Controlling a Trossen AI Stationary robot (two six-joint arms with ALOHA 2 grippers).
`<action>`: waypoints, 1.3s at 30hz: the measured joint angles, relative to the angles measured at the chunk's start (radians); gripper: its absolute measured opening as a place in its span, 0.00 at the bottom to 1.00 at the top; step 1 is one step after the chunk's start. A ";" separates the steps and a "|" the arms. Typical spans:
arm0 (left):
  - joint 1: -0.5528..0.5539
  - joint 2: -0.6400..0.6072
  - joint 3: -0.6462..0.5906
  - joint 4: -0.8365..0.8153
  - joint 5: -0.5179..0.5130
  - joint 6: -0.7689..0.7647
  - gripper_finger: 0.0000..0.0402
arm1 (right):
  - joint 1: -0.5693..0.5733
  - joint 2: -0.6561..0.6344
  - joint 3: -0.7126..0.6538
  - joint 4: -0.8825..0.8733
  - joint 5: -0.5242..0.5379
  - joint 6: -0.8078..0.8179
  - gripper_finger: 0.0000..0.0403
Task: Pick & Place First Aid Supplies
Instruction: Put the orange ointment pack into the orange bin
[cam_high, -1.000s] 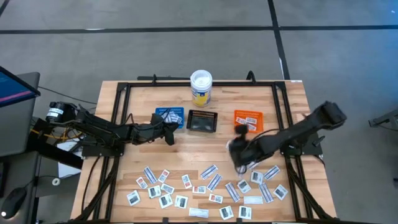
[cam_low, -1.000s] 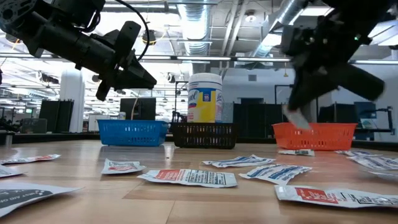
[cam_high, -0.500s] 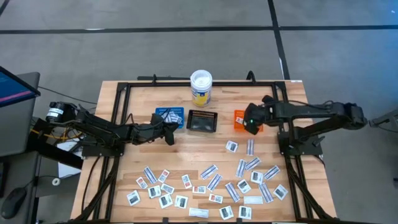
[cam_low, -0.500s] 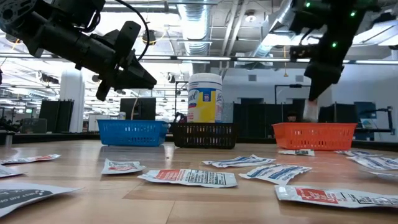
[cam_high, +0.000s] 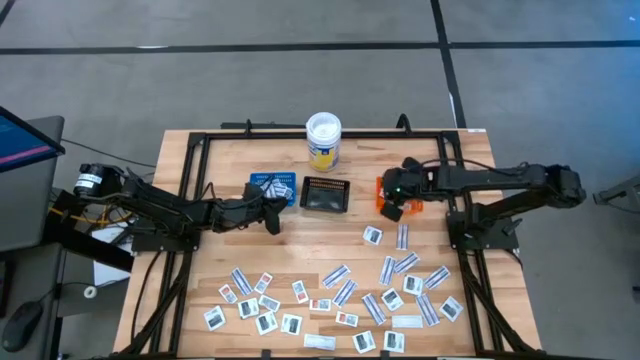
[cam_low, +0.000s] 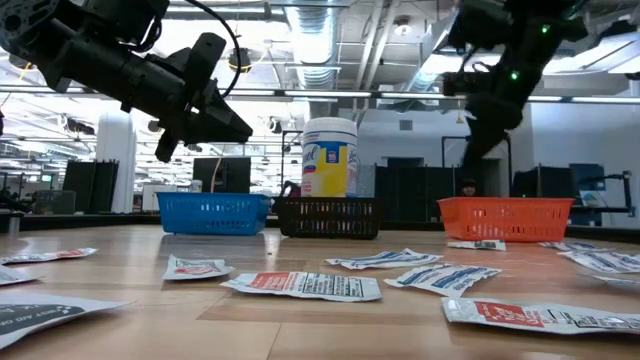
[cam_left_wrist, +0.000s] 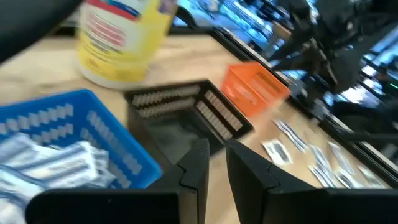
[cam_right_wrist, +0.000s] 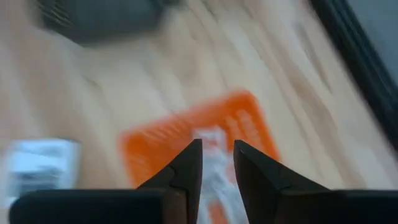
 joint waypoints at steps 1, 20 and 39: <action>0.000 0.000 0.000 0.002 0.030 0.003 0.14 | 0.020 0.000 0.000 0.033 -0.013 -0.012 0.21; -0.261 0.306 0.158 0.268 0.168 0.336 0.14 | 0.205 0.000 0.001 0.270 -0.155 -0.225 0.19; -0.303 0.504 0.384 0.252 0.202 0.615 0.20 | 0.205 -0.001 0.002 0.259 -0.155 -0.225 0.19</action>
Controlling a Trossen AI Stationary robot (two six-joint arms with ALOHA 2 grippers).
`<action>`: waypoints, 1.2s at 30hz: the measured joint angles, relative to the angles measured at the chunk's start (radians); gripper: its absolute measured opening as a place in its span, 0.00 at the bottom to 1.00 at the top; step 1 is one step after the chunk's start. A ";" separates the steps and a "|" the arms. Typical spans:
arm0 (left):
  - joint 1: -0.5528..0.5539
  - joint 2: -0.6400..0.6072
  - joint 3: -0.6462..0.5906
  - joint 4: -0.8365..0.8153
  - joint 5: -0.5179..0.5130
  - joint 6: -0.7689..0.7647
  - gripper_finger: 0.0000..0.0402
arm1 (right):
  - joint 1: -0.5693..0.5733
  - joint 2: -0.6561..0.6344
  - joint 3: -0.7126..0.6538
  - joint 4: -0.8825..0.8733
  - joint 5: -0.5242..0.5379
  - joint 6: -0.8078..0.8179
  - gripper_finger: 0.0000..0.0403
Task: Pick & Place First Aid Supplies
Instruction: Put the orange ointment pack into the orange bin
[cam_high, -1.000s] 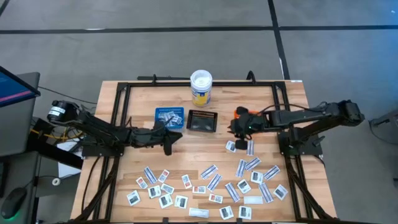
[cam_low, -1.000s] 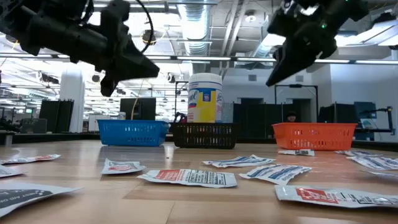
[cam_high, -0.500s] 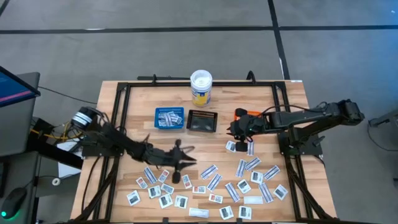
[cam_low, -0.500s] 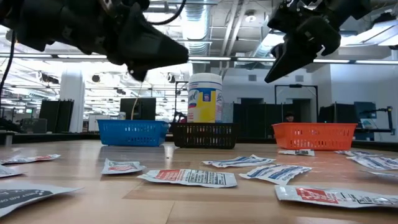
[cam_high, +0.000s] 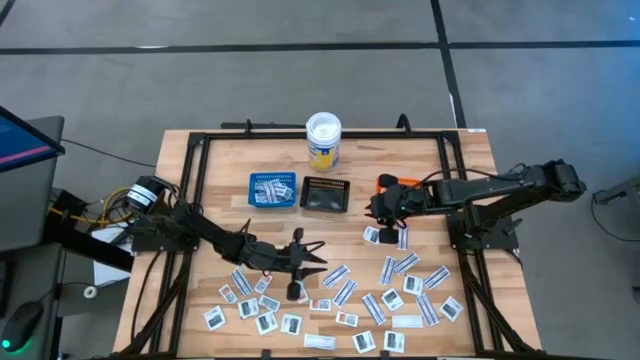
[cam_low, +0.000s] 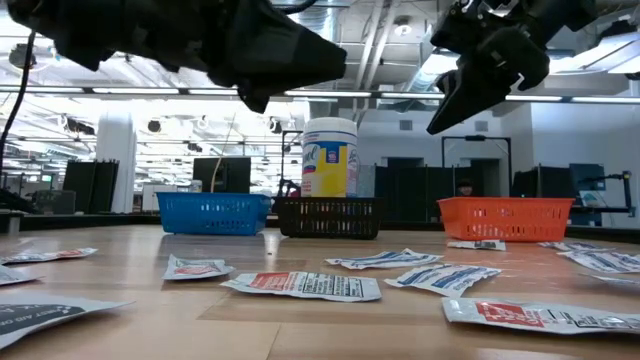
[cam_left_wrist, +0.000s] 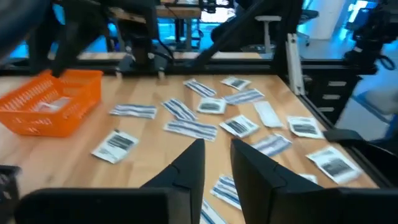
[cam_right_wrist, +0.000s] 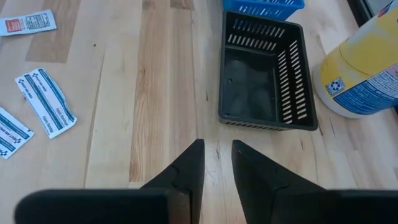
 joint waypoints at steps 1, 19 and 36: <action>0.004 0.000 0.005 -0.005 -0.001 0.004 0.21 | 0.000 0.000 0.000 0.000 0.000 0.000 0.19; 0.020 -0.002 0.262 -0.717 -0.002 -0.249 0.23 | 0.000 0.000 0.000 0.000 0.000 0.000 0.19; 0.023 -0.003 0.197 -0.840 0.103 -0.315 0.23 | 0.000 0.000 0.000 -0.001 0.000 0.000 0.19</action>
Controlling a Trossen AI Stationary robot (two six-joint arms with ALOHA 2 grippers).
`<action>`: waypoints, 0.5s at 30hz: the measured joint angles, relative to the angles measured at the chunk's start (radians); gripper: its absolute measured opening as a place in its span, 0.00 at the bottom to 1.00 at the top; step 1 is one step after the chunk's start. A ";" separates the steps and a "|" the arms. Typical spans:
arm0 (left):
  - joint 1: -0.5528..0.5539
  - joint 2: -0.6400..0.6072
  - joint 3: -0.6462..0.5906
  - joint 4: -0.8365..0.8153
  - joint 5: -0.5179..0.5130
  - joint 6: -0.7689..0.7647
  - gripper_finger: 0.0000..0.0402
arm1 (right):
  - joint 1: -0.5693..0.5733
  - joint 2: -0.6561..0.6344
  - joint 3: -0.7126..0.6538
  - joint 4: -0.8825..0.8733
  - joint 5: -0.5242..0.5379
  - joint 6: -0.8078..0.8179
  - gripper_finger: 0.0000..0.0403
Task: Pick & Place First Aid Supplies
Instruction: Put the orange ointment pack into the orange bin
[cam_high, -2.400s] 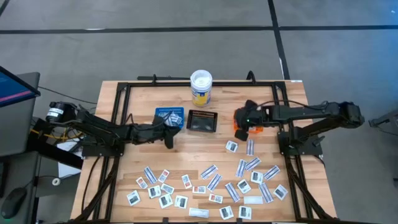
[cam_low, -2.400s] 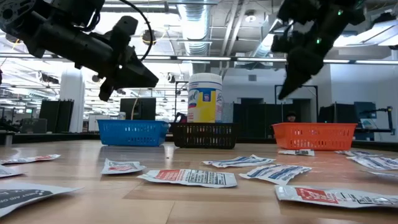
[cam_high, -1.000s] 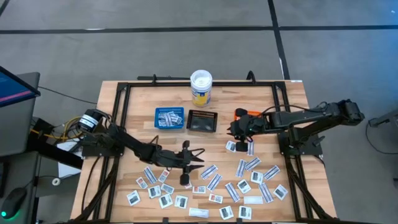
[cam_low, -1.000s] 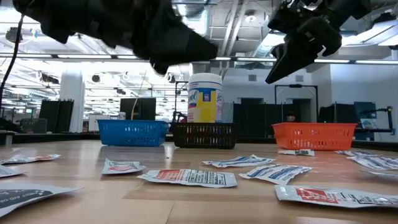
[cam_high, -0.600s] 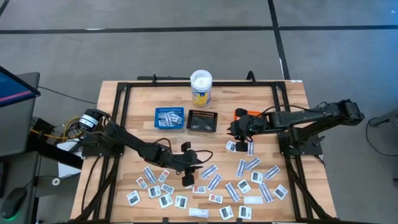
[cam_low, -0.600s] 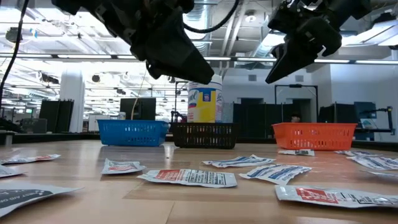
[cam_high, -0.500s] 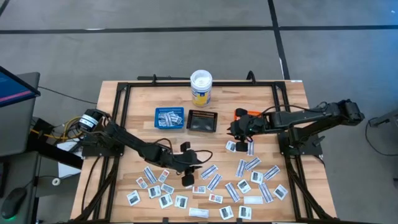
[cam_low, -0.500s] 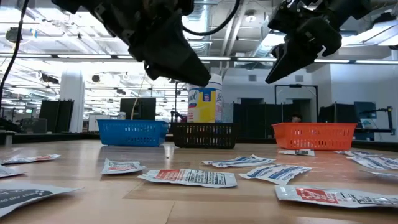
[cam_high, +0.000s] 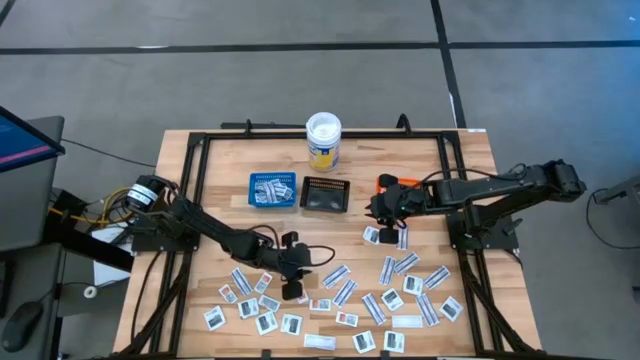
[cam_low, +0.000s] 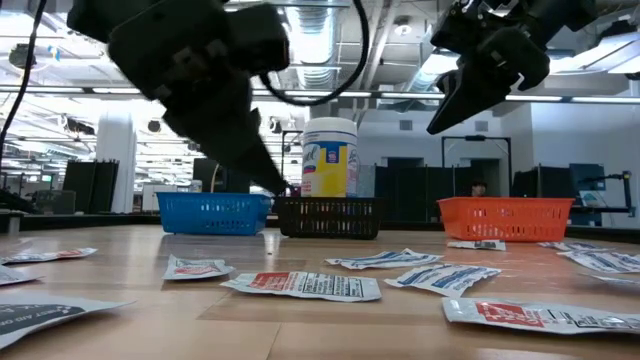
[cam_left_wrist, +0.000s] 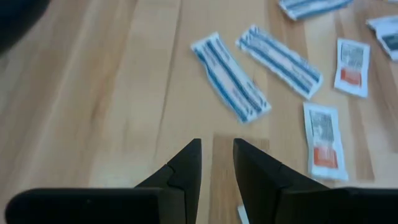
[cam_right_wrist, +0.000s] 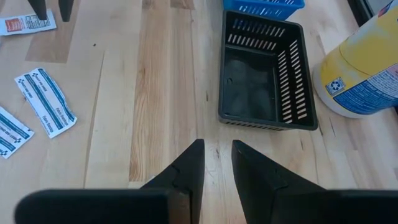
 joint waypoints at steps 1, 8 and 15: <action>0.000 0.000 -0.006 -0.003 0.014 -0.014 0.23 | 0.000 0.000 0.000 0.000 0.000 0.000 0.19; -0.014 0.000 -0.051 -0.019 0.109 -0.038 0.23 | 0.000 0.000 0.000 -0.007 0.000 0.000 0.19; -0.013 0.000 -0.106 -0.008 0.152 -0.043 0.23 | 0.000 0.000 0.000 -0.007 0.000 0.000 0.19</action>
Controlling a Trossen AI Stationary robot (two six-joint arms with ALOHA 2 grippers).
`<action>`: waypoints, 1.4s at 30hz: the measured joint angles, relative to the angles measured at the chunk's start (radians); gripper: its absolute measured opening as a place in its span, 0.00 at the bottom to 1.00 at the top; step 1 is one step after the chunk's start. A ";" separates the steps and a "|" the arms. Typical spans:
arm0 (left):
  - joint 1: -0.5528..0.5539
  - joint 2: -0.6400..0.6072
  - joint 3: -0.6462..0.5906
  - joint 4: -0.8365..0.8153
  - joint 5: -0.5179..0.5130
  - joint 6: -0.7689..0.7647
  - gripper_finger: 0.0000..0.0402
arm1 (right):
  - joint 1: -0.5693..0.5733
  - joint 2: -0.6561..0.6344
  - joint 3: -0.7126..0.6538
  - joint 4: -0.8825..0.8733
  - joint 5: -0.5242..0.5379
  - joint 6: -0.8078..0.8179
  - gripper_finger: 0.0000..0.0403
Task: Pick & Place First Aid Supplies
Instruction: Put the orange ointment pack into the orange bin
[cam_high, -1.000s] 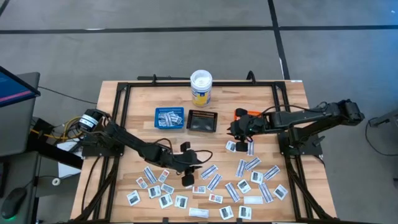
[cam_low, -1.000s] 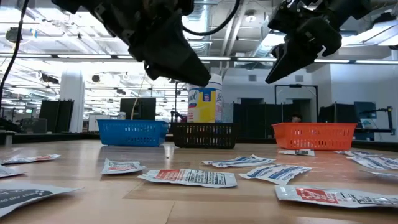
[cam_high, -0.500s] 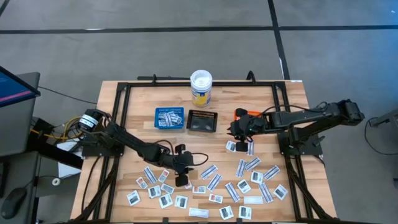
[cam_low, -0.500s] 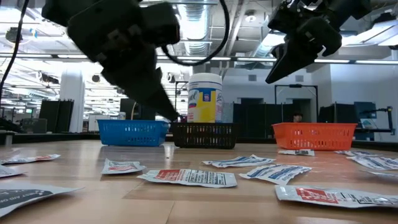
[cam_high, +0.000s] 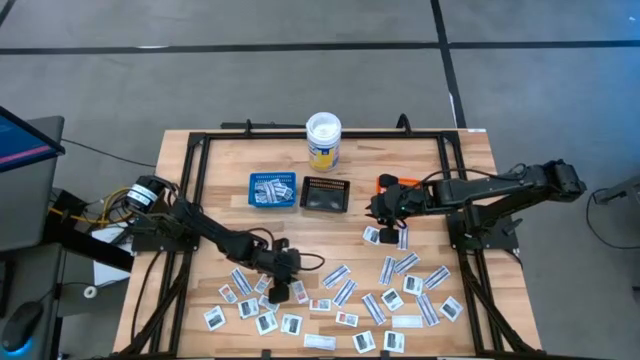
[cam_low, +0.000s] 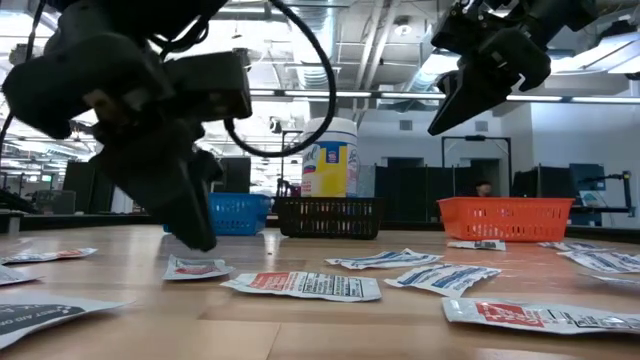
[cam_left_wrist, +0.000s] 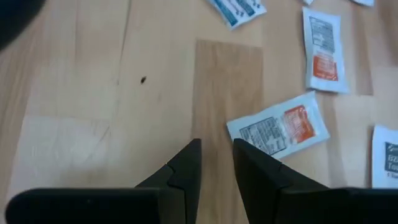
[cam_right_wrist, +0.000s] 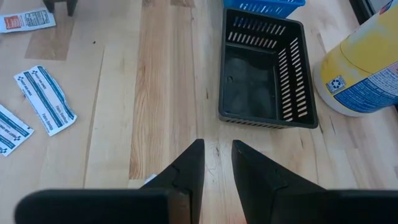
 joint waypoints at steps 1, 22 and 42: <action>0.000 0.000 -0.006 0.010 0.000 -0.013 0.23 | 0.000 0.000 0.000 0.000 0.000 0.000 0.19; -0.068 0.035 -0.047 0.260 -0.043 -0.027 0.23 | 0.000 0.000 0.000 0.000 0.000 0.000 0.19; -0.010 0.108 -0.048 0.252 -0.437 0.286 0.23 | 0.000 0.000 0.000 0.000 0.000 0.000 0.19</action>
